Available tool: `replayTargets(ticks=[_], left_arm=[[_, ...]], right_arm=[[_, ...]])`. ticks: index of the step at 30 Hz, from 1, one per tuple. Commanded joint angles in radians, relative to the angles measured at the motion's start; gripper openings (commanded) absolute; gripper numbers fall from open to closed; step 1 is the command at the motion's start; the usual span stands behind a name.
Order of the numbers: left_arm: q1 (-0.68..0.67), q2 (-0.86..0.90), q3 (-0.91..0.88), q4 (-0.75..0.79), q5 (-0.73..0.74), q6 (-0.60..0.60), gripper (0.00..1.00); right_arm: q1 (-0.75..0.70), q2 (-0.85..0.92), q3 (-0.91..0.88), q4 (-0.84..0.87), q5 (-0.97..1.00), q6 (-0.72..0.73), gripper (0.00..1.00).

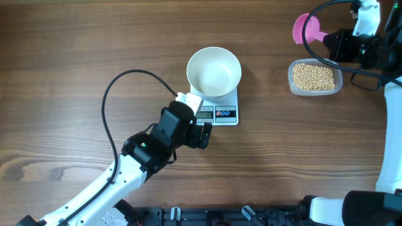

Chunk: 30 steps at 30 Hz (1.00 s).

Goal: Scoop item into bowl and weigh 150g on scale

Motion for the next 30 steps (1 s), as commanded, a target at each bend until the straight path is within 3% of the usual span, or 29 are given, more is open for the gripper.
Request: replayTargets(ticks=[1,9,18,30], left_arm=[[0.004,0.003,-0.005,0.023,-0.050,-0.027,1.00],[0.016,0.003,-0.005,0.052,-0.039,-0.027,1.00],[0.145,0.003,-0.005,0.051,0.213,0.037,1.00],[0.137,0.003,-0.005,0.040,0.219,0.089,1.00]], right_arm=[[-0.002,-0.006,-0.003,-0.010,-0.024,-0.020,0.04],[-0.002,-0.006,-0.003,-0.030,-0.024,-0.020,0.04],[-0.002,-0.006,-0.003,-0.046,-0.025,-0.020,0.04],[-0.002,-0.006,-0.003,-0.043,-0.024,-0.021,0.04]])
